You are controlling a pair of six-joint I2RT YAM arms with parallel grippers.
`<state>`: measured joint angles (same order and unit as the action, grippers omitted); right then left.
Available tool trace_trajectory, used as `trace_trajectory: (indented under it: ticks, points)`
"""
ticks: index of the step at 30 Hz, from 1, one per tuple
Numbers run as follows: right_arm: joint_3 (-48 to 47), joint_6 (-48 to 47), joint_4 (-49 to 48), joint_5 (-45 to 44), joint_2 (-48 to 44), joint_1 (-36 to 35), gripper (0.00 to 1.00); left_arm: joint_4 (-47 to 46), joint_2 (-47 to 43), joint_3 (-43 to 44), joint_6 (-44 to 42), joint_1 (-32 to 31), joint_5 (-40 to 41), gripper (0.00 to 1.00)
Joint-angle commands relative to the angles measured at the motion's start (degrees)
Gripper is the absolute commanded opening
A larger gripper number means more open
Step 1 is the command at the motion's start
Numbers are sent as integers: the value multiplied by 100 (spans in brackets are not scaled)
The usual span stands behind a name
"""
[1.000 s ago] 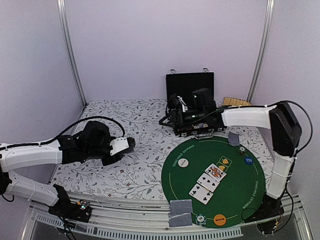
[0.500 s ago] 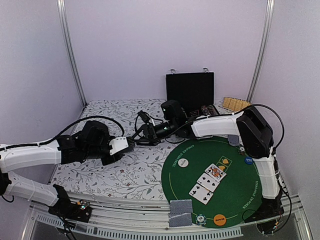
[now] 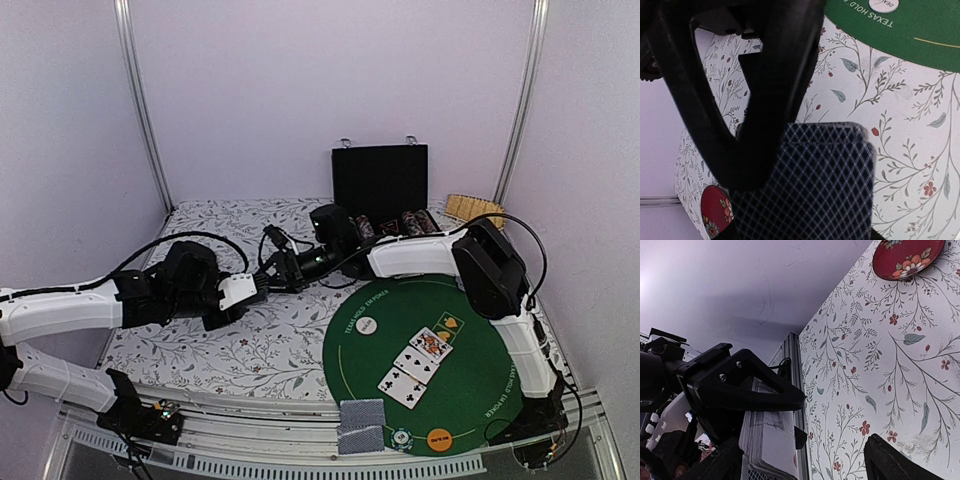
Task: Distribute texas hold em gaming equipment
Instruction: Pick up the poker card from the face-down deck piles.
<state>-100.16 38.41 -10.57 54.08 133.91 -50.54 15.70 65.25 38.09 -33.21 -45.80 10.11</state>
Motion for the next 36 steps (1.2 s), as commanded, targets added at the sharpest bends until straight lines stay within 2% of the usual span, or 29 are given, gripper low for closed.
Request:
trace_trajectory:
  ticks: [1, 9, 18, 22, 27, 31, 36]
  points:
    - [-126, 21, -131, 117, 254, -81, 85, -131, 14, 6, 8, -60, -10, 47]
    - [162, -317, -88, 100, -203, -9, 83, -125, -5, -7, -10, -55, 12, 46]
    - [-236, -332, 86, -172, 401, -224, 83, -129, 14, 10, -1, -55, 28, 46]
    - [-352, -558, 542, -392, 316, -211, 75, -128, 5, 3, -2, -56, 26, 46]
    - [-269, -1051, 1268, -860, -183, -95, 51, -129, -21, -13, -18, -54, 36, 46]
    - [68, -1234, 1525, -1149, -584, -48, 44, -127, -13, -16, -27, -55, 64, 46]
    - [216, -1329, 1700, -1240, -818, -62, 40, -124, 14, -19, -29, -58, 73, 46]
